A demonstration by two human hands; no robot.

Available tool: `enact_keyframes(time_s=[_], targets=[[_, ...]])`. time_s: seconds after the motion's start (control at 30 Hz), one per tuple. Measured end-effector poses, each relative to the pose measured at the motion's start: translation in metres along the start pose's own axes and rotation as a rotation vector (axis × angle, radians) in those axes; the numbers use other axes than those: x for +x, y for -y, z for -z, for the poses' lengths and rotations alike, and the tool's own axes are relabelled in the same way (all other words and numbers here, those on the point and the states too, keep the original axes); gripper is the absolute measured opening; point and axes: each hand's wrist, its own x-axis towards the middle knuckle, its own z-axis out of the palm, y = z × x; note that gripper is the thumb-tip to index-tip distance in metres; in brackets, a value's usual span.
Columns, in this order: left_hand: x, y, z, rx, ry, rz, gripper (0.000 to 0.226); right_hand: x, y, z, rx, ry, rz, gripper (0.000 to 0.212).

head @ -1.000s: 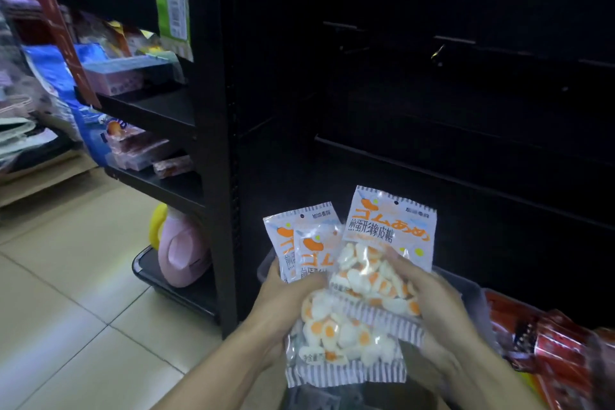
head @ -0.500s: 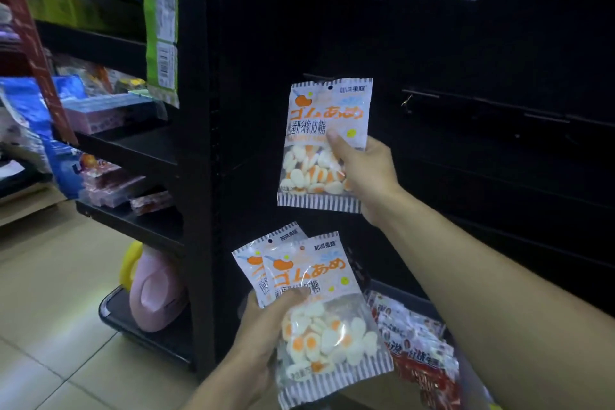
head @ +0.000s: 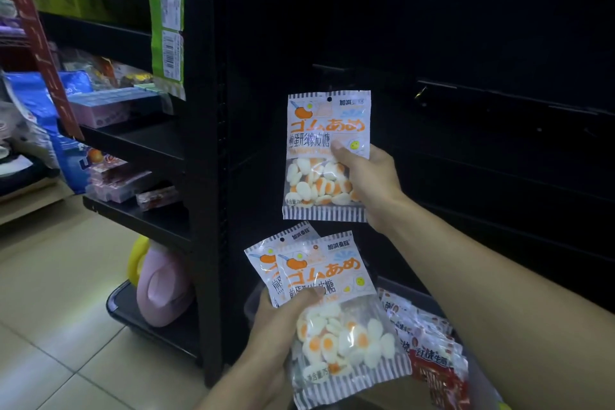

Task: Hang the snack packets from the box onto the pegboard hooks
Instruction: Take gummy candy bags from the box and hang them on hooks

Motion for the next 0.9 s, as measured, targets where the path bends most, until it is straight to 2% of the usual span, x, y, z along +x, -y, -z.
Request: enact_keyframes(time_s=[0.3, 0.47, 0.7, 0.9], targets=[[0.005, 0.003, -0.002, 0.028, 0.003, -0.008, 0.067, -0.006, 0.006, -0.003, 0.072, 0.016, 0.061, 0.013], [0.008, 0.004, -0.001, 0.035, 0.001, -0.008, 0.078, -0.011, 0.007, -0.001, 0.073, 0.062, 0.069, 0.017], [0.009, 0.006, -0.001, 0.009, -0.024, -0.011, 0.077, -0.004, 0.011, 0.002, 0.107, 0.007, 0.017, 0.017], [0.007, 0.005, 0.001, 0.001, -0.039, -0.030, 0.079, 0.004, 0.012, -0.003, 0.068, 0.025, -0.013, 0.017]])
